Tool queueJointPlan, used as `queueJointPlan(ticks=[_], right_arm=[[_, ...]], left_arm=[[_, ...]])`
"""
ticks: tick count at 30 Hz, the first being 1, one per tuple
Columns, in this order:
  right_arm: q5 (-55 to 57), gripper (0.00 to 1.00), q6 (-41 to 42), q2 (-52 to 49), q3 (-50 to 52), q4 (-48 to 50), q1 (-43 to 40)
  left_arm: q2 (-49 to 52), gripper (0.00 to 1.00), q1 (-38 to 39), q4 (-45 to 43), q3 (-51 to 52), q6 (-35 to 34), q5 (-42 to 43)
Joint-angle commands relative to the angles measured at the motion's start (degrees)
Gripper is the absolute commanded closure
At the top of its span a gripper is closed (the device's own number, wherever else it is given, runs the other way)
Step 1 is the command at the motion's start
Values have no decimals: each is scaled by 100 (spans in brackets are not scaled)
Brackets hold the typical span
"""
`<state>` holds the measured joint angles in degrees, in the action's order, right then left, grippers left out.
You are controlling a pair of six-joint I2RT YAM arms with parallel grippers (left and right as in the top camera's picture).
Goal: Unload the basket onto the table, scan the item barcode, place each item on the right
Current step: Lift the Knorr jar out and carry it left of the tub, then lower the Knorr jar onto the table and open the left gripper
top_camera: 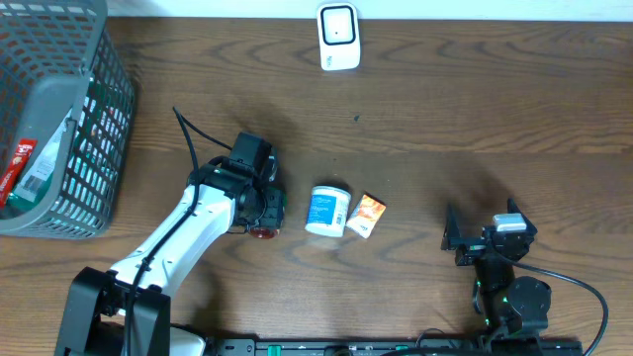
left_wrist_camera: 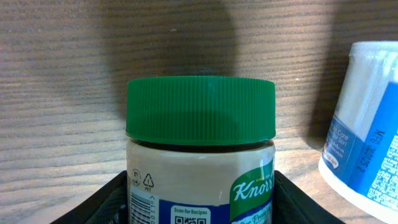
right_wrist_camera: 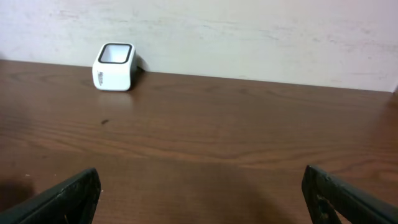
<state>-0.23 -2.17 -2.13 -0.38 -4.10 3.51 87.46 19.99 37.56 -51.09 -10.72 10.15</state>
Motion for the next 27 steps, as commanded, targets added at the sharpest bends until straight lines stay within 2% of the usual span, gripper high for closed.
queueJointPlan(ticks=[1, 27], right_arm=[[-7, 1, -24, 24, 4, -35, -46], [-4, 1, -24, 24, 4, -35, -46]], left_arm=[[-22, 55, 9, -37, 33, -55, -33], [-22, 55, 9, -299, 33, -52, -35]])
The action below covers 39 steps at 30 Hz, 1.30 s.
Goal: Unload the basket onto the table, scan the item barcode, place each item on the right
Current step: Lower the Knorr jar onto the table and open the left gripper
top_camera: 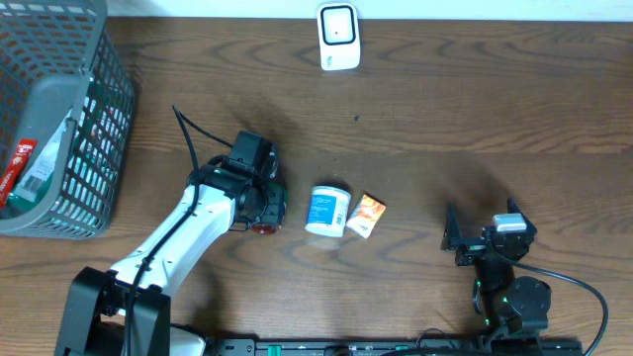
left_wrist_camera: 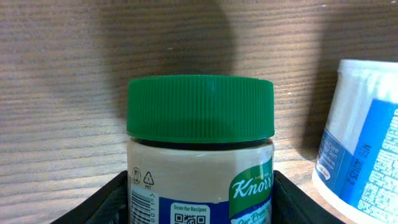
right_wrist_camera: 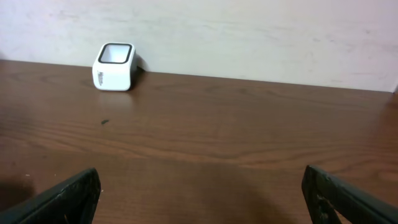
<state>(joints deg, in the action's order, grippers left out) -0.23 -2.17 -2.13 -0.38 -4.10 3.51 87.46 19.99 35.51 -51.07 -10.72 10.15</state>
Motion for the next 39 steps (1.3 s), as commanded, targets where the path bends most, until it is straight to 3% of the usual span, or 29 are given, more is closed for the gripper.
queueJointPlan(ticks=[1, 5, 12, 14, 25, 39], right_arm=[[-4, 1, -24, 24, 4, -35, -46], [-7, 1, -24, 24, 4, -35, -46], [-7, 1, -24, 24, 4, -35, -46], [-7, 1, -24, 24, 4, -35, -46], [-4, 1, -24, 24, 4, -35, -46], [-7, 1, -24, 24, 4, -35, -46]], left_arm=[[-22, 55, 9, -140, 31, -52, -35], [-22, 54, 9, -151, 31, -52, -33], [-24, 25, 9, -116, 15, -52, -35], [-31, 23, 9, -114, -33, -52, -35], [-588, 21, 7, -39, -321, -46, -540], [-713, 22, 7, -2, -323, -28, -553]])
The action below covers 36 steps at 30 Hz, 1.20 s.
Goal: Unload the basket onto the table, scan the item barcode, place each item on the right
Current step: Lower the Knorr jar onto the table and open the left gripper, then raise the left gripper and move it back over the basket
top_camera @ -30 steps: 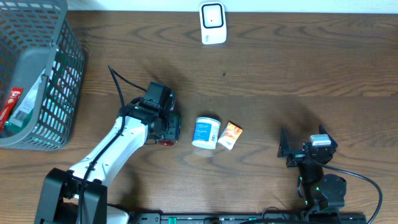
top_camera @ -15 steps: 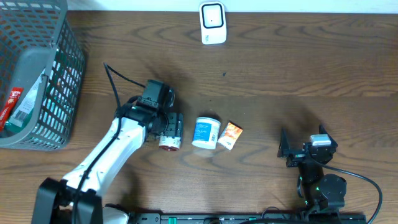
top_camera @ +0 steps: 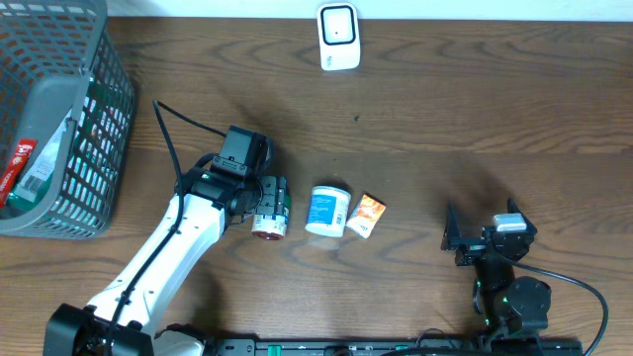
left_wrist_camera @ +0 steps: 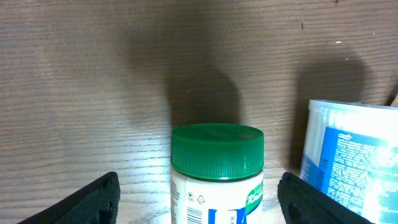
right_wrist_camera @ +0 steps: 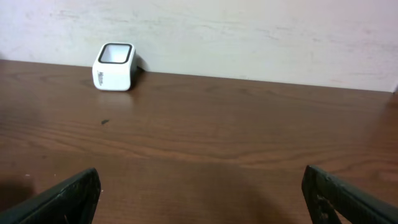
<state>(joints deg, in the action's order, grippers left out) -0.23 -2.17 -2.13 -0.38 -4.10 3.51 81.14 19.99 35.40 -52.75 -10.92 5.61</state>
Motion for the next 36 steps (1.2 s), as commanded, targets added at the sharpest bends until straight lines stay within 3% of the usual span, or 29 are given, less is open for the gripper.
queueJointPlan(ticks=[1, 10, 22, 33, 36], right_arm=[[-4, 1, -24, 24, 4, -35, -46], [-7, 1, -24, 24, 4, -35, -46], [-7, 1, -24, 24, 4, -35, -46], [-4, 1, -24, 24, 4, -35, -46], [-4, 1, -24, 24, 4, -35, -46]], left_arm=[[-83, 22, 7, 9, -155, -9, -98], [-85, 21, 7, 74, -291, -9, -225], [-83, 22, -271, 957, -1390, 57, -291], [-83, 21, -1532, 1821, -2033, -236, -258], [-83, 21, -1926, 1808, -2035, -297, 114]])
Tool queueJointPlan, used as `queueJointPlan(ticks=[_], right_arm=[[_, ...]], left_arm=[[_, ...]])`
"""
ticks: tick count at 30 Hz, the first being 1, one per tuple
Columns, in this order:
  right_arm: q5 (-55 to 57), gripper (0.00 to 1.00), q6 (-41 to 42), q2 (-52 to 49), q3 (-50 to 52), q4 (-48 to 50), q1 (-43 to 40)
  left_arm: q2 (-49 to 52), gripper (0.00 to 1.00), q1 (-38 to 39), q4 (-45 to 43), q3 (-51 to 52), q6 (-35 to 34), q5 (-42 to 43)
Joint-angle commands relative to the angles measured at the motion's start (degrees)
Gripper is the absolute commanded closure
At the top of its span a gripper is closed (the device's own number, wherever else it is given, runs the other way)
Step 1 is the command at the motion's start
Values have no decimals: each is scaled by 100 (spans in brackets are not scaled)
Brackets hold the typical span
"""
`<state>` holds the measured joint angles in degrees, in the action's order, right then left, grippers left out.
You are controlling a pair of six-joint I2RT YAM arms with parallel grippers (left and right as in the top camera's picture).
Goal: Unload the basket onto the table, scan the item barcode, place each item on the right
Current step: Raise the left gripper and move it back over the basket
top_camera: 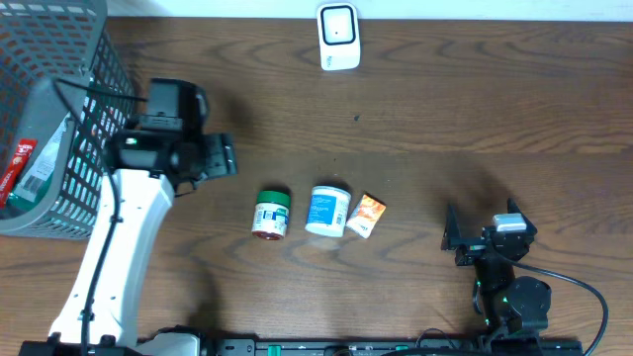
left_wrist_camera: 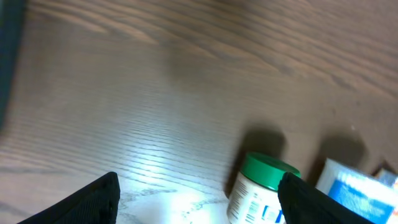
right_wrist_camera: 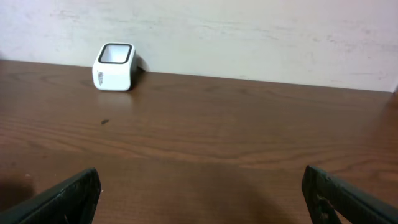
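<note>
The green-lidded Knorr jar (top_camera: 268, 215) lies on its side on the wooden table, free of any gripper, and shows in the left wrist view (left_wrist_camera: 258, 191) near the lower right. My left gripper (top_camera: 220, 158) hangs open well up and left of the jar, close to the basket; its fingertips (left_wrist_camera: 93, 200) have nothing between them. The white scanner (top_camera: 338, 37) stands at the table's far edge and shows in the right wrist view (right_wrist_camera: 114, 66) too. My right gripper (top_camera: 457, 238) rests open at the front right (right_wrist_camera: 202, 199).
A white tub with a blue label (top_camera: 327, 210) and a small orange packet (top_camera: 367, 215) lie right of the jar. A grey wire basket (top_camera: 94, 129) holding more items fills the left side.
My left gripper, open just behind the jar before, has moved up and left toward the basket. The jar stays where it lay, left of the tub. The right arm is unchanged.
My left gripper was closed around the jar beside the tub, and still so a moment later. Then it was open and drawn back, the jar left lying on the table. Now it is far off by the basket. The right gripper never moved.
</note>
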<state>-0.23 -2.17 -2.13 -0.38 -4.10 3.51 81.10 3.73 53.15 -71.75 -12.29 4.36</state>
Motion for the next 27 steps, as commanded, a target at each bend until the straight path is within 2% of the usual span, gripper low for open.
queueJointPlan(ticks=[1, 27], right_arm=[[-4, 1, -24, 24, 4, -35, -46], [-7, 1, -24, 24, 4, -35, -46]], left_arm=[[-79, 21, -385, 35, -136, -162, 304], [-72, 21, -461, 229, -125, -155, 247]])
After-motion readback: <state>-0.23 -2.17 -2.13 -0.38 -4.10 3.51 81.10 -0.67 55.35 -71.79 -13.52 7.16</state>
